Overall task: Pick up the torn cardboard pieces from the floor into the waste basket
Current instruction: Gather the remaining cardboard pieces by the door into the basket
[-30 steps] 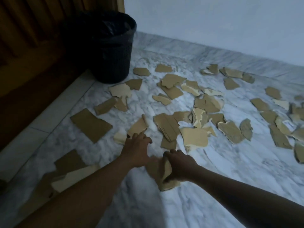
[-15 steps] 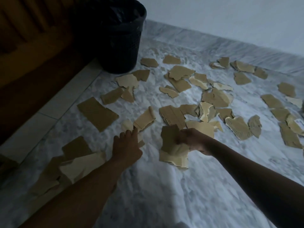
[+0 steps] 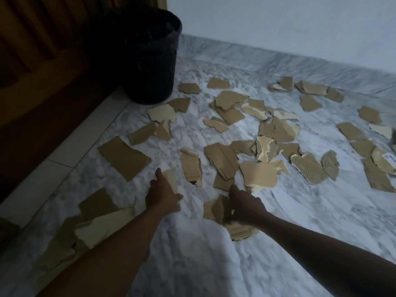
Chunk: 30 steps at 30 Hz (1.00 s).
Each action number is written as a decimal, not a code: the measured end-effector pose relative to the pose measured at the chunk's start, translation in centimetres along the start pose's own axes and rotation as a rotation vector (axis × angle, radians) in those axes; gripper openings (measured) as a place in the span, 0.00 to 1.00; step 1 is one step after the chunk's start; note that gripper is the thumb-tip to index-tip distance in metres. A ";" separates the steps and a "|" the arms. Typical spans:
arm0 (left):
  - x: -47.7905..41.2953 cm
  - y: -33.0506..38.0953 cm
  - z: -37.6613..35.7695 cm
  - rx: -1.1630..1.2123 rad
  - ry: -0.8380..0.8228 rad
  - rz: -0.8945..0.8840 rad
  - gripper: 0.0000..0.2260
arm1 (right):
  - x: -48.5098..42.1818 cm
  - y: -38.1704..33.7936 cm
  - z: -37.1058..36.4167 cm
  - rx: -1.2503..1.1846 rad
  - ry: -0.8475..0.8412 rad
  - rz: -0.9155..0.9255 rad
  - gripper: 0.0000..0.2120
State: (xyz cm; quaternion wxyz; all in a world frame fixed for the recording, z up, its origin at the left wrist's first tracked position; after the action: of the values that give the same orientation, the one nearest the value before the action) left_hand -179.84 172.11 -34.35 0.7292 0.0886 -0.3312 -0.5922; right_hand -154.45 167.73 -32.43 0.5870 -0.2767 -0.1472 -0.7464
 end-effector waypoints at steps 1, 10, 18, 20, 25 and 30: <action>-0.3 -0.3 -0.2 -0.038 -0.019 0.017 0.51 | -0.1 -0.1 0.2 -0.008 -0.014 -0.018 0.38; -1.2 -1.4 -0.8 -0.021 -0.172 0.054 0.28 | -2.9 -1.6 3.3 -0.147 -0.083 -0.049 0.20; -1.2 0.7 -1.1 -0.120 -0.109 -0.073 0.24 | -10.3 -1.1 8.3 -0.519 0.113 -0.314 0.35; -1.1 0.7 -0.8 -0.075 -0.031 -0.067 0.26 | -11.4 -1.5 7.8 -0.462 0.131 -0.360 0.36; -1.9 0.0 -0.4 -0.068 -0.012 0.007 0.35 | -11.8 -2.7 8.0 -0.327 0.255 -0.259 0.22; -3.9 -0.3 -1.5 -0.098 -0.213 0.099 0.48 | -10.2 -2.1 11.4 -0.927 0.179 -0.031 0.27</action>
State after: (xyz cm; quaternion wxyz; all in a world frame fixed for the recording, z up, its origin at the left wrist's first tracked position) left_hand -179.49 175.21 -37.14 0.7217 -0.0271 -0.3813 -0.5771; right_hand -152.06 182.65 -29.02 0.4009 -0.4420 0.2486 -0.7630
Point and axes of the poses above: each hand's wrist, its own x-axis away from the middle knuckle, its own z-axis out of the back of the hand, y = z × x, the point moved 8 cm from there along -x, towards the middle knuckle, and after that the axes turned 12 degrees about -z, right-handed, at the moved point
